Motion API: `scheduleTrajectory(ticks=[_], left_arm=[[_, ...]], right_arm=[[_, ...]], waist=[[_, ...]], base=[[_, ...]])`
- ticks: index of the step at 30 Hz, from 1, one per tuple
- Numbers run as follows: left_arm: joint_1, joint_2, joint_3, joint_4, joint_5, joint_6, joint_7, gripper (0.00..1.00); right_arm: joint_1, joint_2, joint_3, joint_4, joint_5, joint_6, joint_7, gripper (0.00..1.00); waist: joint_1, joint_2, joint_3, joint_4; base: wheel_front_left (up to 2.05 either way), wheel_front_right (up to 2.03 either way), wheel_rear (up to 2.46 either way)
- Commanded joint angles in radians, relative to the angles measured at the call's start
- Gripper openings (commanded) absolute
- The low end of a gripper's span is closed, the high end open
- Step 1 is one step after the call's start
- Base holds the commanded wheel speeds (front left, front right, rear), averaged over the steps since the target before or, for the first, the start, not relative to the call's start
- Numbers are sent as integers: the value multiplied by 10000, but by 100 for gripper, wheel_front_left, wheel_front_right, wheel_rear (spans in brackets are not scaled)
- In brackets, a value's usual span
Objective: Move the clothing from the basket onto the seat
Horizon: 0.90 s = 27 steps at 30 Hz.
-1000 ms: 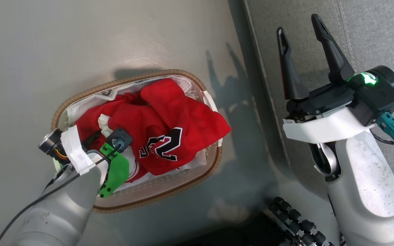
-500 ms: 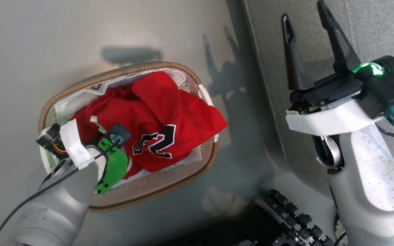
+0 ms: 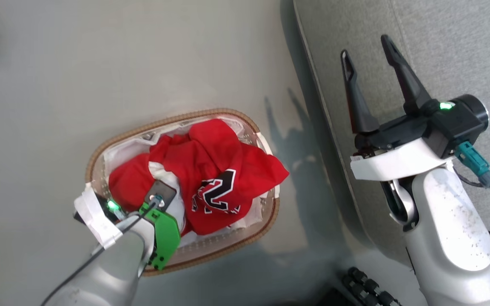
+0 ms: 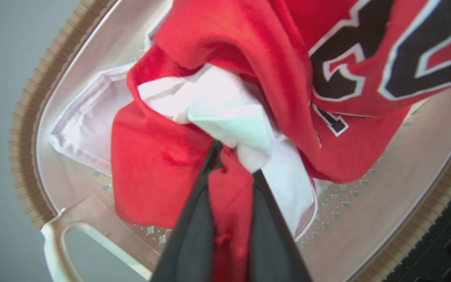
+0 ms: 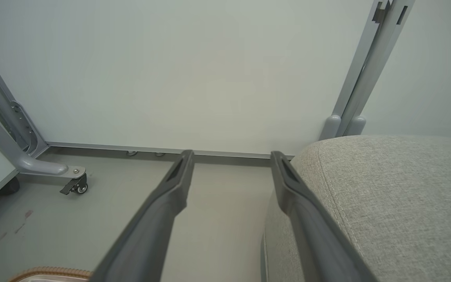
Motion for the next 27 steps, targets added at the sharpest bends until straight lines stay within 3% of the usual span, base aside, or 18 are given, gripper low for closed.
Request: scheduleTrajectory(ticks=[1,13,27], left_arm=[[321,-74,43,-9,-119,58,-134,0],[1879,-329,602,-446,-1199,159,-713,0],[3453,-349,1342,-3182,-1739,569,-731,0]], right_arm=[[287,-41,-28,121,-116,-7,-47,100],[1476,-44,-98,830,-330,-7,-47,100],[3071,-43,-80,1357,-359,-7,-47,100]], waist=[[0,-1,-1217,515],[0,-1,-3726,1315],[0,-1,-5747,1897]], base=[[0,0,0],[0,0,0],[0,0,0]])
